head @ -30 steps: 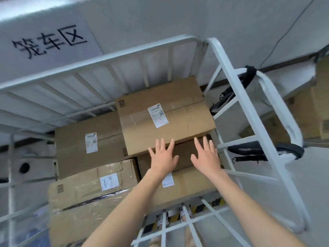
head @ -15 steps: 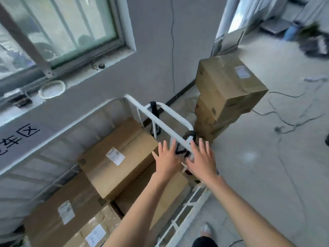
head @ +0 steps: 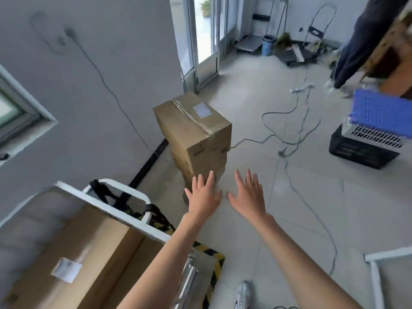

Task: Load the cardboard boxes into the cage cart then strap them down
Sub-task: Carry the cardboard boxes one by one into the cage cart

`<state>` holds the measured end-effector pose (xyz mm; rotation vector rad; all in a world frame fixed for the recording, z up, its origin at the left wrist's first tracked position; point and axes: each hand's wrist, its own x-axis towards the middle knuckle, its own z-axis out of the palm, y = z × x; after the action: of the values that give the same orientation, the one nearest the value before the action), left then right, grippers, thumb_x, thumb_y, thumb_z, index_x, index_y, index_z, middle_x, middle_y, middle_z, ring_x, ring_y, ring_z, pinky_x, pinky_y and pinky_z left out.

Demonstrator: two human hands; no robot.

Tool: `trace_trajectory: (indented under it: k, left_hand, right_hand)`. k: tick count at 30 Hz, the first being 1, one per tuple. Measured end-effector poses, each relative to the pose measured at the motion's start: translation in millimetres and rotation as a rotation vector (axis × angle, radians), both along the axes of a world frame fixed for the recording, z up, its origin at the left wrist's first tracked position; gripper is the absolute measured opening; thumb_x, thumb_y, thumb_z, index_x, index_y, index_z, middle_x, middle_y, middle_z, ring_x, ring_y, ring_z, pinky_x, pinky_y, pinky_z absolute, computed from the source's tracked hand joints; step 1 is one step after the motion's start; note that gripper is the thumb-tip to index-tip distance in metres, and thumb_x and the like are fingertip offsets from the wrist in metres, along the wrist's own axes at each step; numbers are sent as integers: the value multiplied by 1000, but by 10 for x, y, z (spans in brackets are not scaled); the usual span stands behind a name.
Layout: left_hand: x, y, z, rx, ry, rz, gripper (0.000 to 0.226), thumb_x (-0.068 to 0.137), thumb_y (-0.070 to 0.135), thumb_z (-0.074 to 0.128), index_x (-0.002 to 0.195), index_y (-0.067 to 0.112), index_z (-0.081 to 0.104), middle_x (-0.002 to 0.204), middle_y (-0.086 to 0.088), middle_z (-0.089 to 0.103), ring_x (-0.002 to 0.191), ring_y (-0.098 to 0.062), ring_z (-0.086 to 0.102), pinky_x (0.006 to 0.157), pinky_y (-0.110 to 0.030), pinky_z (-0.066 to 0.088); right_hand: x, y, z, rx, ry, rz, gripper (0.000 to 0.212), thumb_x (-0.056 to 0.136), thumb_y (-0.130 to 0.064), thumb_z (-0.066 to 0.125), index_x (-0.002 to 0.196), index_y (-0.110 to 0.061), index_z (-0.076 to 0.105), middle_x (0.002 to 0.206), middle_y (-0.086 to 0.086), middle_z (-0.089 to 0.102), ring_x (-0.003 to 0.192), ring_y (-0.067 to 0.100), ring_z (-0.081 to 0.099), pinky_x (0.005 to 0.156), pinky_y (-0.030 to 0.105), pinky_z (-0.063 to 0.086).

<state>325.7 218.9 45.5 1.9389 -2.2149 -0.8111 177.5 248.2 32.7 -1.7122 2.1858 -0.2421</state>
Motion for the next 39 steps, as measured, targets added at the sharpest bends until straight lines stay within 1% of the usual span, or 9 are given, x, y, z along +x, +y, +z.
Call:
trace_trajectory:
  k: [5,11,16,20,25,29,32,36,39]
  left_hand:
    - [-690,-369,64,-3,11,66,74,100,44,47,160,28,7,166,-13,11,154,-31,1,117,-64,8]
    - [-1059,-1051,39,-8,-7,174,74,99,46,46,159,29,7,166,-14,11,153,-32,1,117,-63,6]
    - [-1283,-1896,-85,-18,5,296,73,98,45,47,159,28,10,165,-14,15,153,-32,4,117,-64,8]
    - [-1479,-2591,-184,35,83,389,73,98,42,48,159,27,11,163,-14,19,153,-31,5,115,-67,10]
    - [-1695,-3366,-258,72,148,517,73,98,41,49,159,27,11,165,-11,15,152,-31,6,116,-66,15]
    - [-1809,-3875,-312,99,169,616,74,98,38,47,159,27,8,166,-11,10,153,-33,3,117,-66,11]
    - [-1796,-4206,-429,118,145,714,74,97,37,47,159,29,7,165,-11,12,152,-32,5,116,-66,13]
    - [-1794,-4722,-689,157,135,928,71,100,42,41,159,27,4,167,-12,5,153,-31,-3,118,-63,10]
    - [-1850,-4848,-803,163,99,1116,70,102,44,39,159,25,4,166,-16,3,153,-34,-5,119,-61,12]
  right_hand:
    - [-656,-425,49,-14,-34,43,80,96,-51,48,159,-29,3,167,13,-2,152,38,0,121,54,12]
    - [-1071,-1168,61,-27,-49,135,80,96,-50,49,159,-28,4,167,13,-2,152,37,0,121,53,13]
    - [-1306,-2112,-60,-10,-37,258,80,97,-49,47,159,-28,1,167,13,-3,153,36,-2,121,55,12]
    - [-1433,-2956,-94,39,-8,338,79,96,-50,47,158,-28,4,167,13,-2,152,36,-1,121,55,11]
    - [-1557,-3831,-65,29,13,469,80,93,-50,46,158,-30,4,167,12,-2,152,35,0,122,52,10]
    - [-1671,-4471,-105,48,27,560,81,93,-51,47,158,-29,4,167,12,-2,152,36,2,121,51,11]
    - [-1647,-4956,-149,59,51,666,80,96,-53,45,159,-29,1,167,13,-1,152,36,3,122,51,13]
    - [-1612,-5821,-207,40,23,857,79,96,-49,46,160,-26,4,167,10,1,153,33,4,121,46,15]
    - [-1575,-6374,-239,53,-5,1024,80,97,-46,49,160,-22,6,166,12,4,152,33,6,121,44,16]
